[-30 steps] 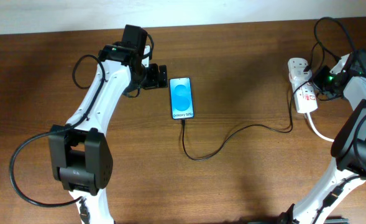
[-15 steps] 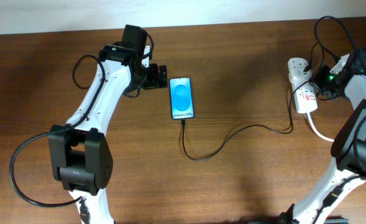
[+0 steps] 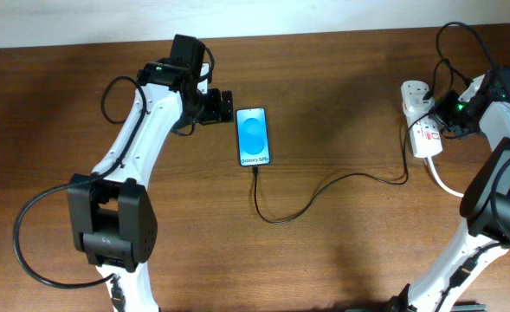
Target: Plug charger to phone and switch on socket
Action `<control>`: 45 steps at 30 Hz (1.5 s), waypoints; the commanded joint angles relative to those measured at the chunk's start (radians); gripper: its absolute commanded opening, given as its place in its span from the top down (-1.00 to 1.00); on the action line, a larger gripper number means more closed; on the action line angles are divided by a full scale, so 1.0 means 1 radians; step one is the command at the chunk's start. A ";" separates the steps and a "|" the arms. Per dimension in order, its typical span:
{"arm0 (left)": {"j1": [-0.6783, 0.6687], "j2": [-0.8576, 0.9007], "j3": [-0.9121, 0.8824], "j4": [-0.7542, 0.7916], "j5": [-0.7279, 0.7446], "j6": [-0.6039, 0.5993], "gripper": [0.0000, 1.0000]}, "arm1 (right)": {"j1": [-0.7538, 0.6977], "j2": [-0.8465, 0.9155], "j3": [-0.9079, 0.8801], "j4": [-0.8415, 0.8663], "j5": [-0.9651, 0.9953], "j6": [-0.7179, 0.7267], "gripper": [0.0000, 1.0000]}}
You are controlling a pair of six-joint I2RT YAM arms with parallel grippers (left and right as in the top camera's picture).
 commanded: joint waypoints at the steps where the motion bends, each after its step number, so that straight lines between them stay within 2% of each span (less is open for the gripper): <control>1: 0.003 -0.013 0.008 0.005 -0.015 0.001 -0.98 | 0.105 0.102 -0.042 -0.034 -0.161 -0.034 0.92; 4: 0.003 -0.013 0.008 0.003 -0.014 0.001 -0.98 | 0.111 0.095 -0.037 -0.061 -0.140 -0.043 0.92; 6: 0.003 -0.013 0.008 -0.003 -0.014 0.001 -0.98 | 0.089 0.059 -0.016 -0.124 -0.057 -0.043 0.92; 10: 0.003 -0.013 0.008 -0.003 -0.014 0.002 -0.98 | 0.022 -0.104 0.068 -0.394 0.308 0.023 0.92; 14: 0.003 -0.013 0.008 -0.011 -0.014 0.003 -0.98 | -0.016 -0.306 0.089 -0.579 0.475 0.047 0.92; 17: 0.003 -0.013 0.008 -0.034 -0.011 0.045 -0.98 | -0.007 -0.467 0.089 -0.687 0.454 0.016 0.92; 21: -0.003 -0.014 0.008 -0.067 -0.006 0.094 -0.99 | 0.055 -0.703 0.089 -0.848 0.216 -0.200 0.92; 24: -0.031 -0.018 0.008 -0.093 -0.003 0.115 -0.99 | 0.134 -0.937 0.069 -0.938 0.212 -0.250 0.92; 28: -0.098 -0.021 0.008 -0.095 0.006 0.163 -0.98 | 0.178 -1.310 -0.061 -0.969 0.084 -0.340 0.92; 30: -0.122 -0.026 0.008 -0.069 0.098 0.174 -0.99 | 0.178 -1.477 -0.147 -1.019 0.056 -0.370 0.92; 31: -0.127 -0.031 0.008 -0.057 0.150 0.188 -0.99 | 0.178 -1.548 -0.188 -1.043 0.055 -0.369 0.87; 33: -0.128 -0.053 0.008 -0.053 0.171 0.196 -0.97 | 0.178 -1.671 -0.258 -1.077 0.040 -0.357 -0.53; 34: -0.128 -0.078 0.008 -0.056 0.171 0.203 -0.93 | 0.178 -1.724 -0.280 -1.080 0.021 -0.327 -0.97; 36: -0.128 -0.140 0.008 -0.064 0.171 0.203 -0.93 | 0.176 -1.785 -0.288 -1.078 0.019 -0.266 -0.97; 41: -0.130 -0.345 -0.017 -0.104 0.171 0.230 -0.93 | 0.176 -1.801 -0.288 -1.087 0.022 -0.267 -0.97; 45: -0.142 -0.547 -0.190 -0.055 0.171 0.255 -0.93 | 0.176 -1.801 -0.288 -1.094 0.022 -0.268 -0.97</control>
